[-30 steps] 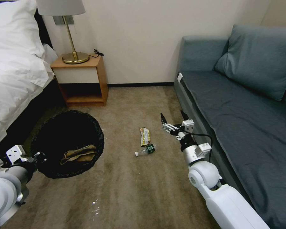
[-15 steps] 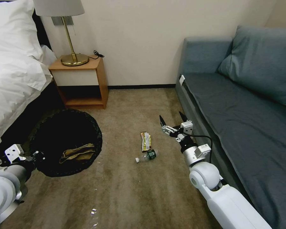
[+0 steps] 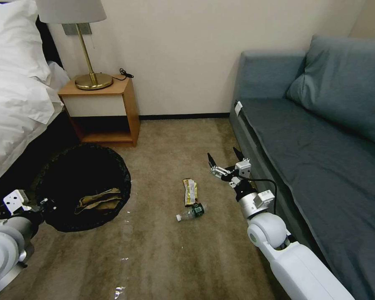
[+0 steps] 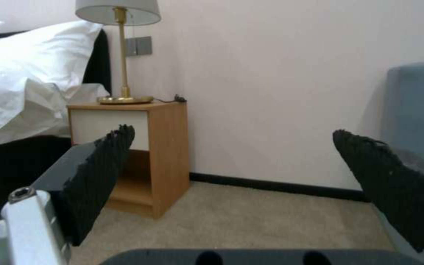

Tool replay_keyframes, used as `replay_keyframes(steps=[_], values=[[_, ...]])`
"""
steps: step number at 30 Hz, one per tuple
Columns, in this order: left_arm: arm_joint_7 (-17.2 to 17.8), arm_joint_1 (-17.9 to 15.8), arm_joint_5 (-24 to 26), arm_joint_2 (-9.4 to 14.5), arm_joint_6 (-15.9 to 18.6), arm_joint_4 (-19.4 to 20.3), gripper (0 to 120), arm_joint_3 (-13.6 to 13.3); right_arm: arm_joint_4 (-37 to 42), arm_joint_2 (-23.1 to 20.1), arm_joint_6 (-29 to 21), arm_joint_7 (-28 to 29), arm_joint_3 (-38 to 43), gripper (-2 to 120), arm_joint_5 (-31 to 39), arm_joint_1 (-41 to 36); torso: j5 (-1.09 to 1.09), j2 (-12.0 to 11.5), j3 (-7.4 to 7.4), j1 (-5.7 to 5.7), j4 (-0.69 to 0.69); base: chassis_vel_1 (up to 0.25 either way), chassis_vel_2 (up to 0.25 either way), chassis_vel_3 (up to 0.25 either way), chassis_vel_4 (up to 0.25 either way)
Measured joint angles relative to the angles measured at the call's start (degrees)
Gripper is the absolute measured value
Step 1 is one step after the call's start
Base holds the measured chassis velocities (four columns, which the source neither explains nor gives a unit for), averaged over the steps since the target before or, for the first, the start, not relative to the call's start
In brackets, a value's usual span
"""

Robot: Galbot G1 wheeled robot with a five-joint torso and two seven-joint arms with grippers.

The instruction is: Pick up the trash bin, then pick up the garbage on the floor and place it into the trash bin.

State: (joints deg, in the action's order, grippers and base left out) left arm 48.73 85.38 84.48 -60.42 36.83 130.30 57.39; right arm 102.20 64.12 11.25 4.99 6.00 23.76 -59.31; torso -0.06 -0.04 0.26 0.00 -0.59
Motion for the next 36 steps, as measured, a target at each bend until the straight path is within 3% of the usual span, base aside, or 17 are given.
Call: replay_keyframes(steps=[36], values=[[0.2,-2.8,-0.7,-0.3,-0.4,-1.8,1,-2.0,-4.7,0.2,1.4,-0.9,-4.6,100,-1.6,2.0,0.00,0.0,0.00,0.00,-0.01,-0.082,0.084,0.086,-0.083]])
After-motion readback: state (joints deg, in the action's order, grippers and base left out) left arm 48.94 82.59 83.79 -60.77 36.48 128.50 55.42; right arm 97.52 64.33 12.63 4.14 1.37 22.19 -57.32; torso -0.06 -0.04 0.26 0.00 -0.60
